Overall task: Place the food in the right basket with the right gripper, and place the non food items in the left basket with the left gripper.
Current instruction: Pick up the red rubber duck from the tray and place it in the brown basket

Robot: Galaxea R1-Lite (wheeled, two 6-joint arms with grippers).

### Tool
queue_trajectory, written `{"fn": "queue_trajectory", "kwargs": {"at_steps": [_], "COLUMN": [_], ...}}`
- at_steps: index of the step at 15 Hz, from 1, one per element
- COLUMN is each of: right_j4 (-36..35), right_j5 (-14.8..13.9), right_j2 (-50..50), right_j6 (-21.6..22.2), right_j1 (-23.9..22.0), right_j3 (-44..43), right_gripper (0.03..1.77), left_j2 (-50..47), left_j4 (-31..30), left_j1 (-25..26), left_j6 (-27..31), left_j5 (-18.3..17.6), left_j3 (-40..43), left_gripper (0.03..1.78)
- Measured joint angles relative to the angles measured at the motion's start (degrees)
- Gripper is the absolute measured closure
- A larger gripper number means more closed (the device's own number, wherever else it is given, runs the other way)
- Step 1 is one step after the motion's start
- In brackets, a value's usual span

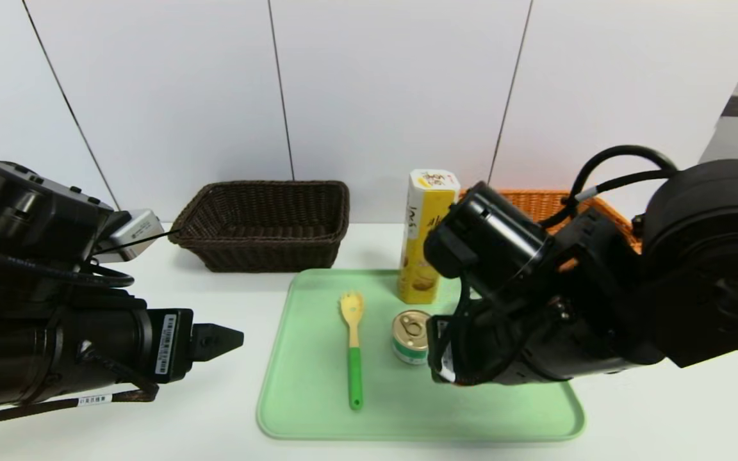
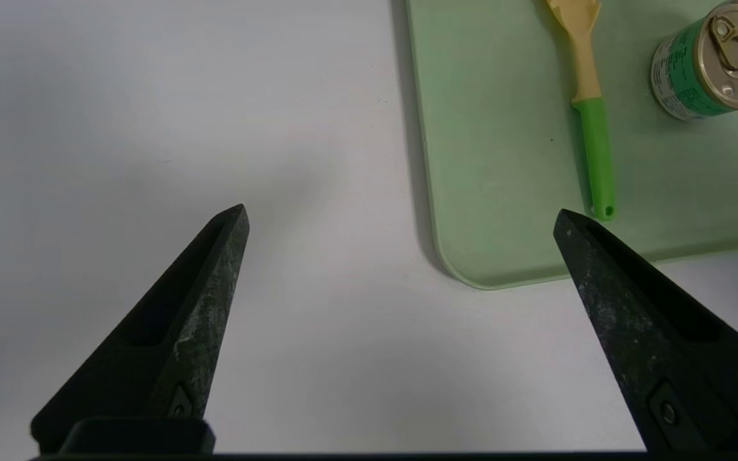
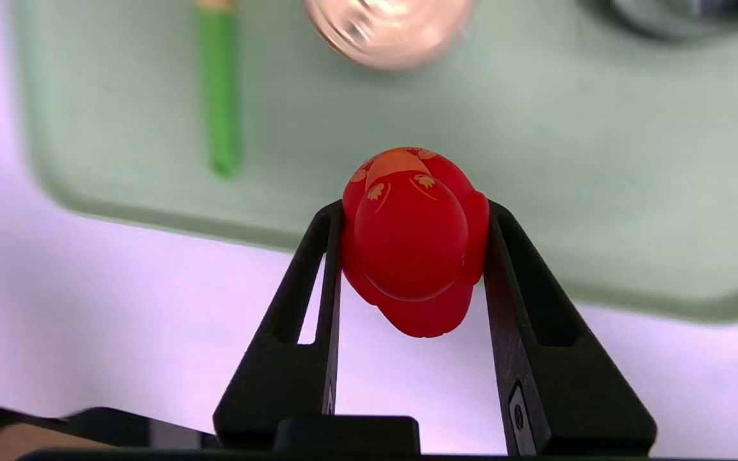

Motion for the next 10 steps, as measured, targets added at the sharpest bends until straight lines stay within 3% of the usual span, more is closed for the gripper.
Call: {"fn": "queue_trajectory", "kwargs": {"at_steps": [3, 6, 10], "right_j4": [-13.65, -22.49, -30.9], "right_j5": [0.12, 6.34, 7.86], "right_j2": [-2.58, -3.56, 1.0], "right_j6": [-4.44, -14.71, -17.1], "right_j1": [0.02, 2.07, 2.97], "right_j3": [0.11, -0.41, -7.12], "right_gripper": [1.16, 1.16, 1.18], "left_j2": [-0.35, -0.57, -1.35], "left_j4": [-0.06, -0.13, -0.17], "left_j1": [0.0, 0.07, 0.07], "left_j6": [0.06, 0.04, 0.12], "left_j5": [0.11, 0.24, 0.33], "left_j3": [0.96, 1.55, 1.66], "left_gripper": [0.12, 0.12, 0.12]}}
